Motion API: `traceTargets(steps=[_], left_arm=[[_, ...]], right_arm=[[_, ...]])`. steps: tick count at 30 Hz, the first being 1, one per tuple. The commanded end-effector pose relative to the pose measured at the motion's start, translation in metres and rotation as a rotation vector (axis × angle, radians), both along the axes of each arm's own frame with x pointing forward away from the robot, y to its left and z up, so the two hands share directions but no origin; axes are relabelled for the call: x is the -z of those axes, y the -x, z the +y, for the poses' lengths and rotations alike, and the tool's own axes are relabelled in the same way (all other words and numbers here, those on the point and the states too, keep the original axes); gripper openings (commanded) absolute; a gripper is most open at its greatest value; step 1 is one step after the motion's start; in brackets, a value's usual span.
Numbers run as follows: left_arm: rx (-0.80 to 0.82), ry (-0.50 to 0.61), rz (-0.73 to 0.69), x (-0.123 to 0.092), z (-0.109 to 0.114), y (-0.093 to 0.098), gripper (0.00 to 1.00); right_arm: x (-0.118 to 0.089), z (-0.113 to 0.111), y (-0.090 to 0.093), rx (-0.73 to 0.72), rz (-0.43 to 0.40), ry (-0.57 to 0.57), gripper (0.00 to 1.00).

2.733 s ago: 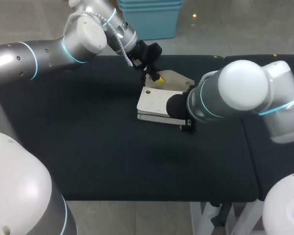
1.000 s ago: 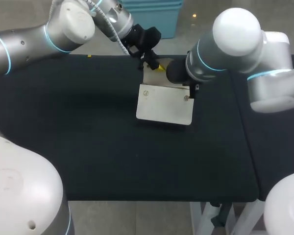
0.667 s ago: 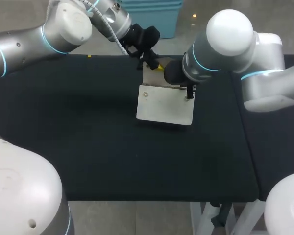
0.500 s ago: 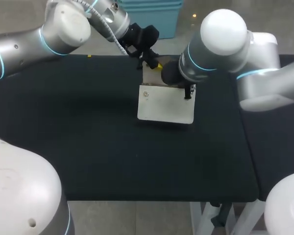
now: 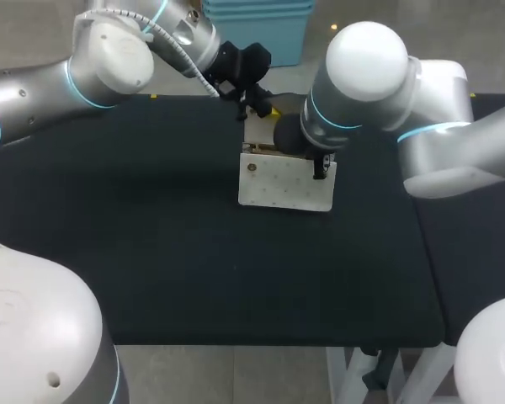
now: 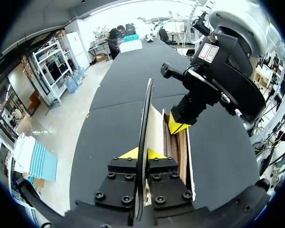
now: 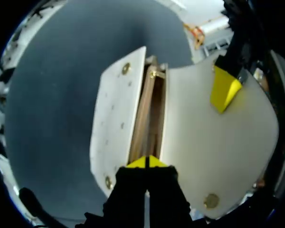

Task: Pick up the bag, open it, inspect its contents, close it, and place it on the opposite side

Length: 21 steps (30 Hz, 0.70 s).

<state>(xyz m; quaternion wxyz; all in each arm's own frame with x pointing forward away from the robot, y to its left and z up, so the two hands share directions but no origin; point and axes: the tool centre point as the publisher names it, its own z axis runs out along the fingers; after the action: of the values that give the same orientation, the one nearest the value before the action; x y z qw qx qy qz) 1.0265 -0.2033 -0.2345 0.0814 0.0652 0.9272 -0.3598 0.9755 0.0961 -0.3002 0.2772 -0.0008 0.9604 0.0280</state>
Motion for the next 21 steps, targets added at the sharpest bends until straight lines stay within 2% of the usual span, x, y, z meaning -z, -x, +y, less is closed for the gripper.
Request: traceTargets(steps=[1,8,14,21], left_arm=[[-0.003,0.012,-0.014,0.000,0.001,0.003,0.00],[0.024,0.024,-0.044,-0.003,-0.001,0.007,0.00],[0.052,0.038,-0.064,-0.002,-0.003,0.011,0.00],[0.059,0.066,-0.076,-0.004,-0.002,0.012,0.00]], right_arm=[[0.007,-0.002,0.005,0.004,-0.004,-0.013,0.00],[0.010,-0.001,0.009,0.017,0.008,-0.024,0.00],[0.007,-0.002,0.000,0.025,0.017,-0.021,0.00],[0.016,0.000,-0.012,0.035,0.096,-0.005,0.00]])
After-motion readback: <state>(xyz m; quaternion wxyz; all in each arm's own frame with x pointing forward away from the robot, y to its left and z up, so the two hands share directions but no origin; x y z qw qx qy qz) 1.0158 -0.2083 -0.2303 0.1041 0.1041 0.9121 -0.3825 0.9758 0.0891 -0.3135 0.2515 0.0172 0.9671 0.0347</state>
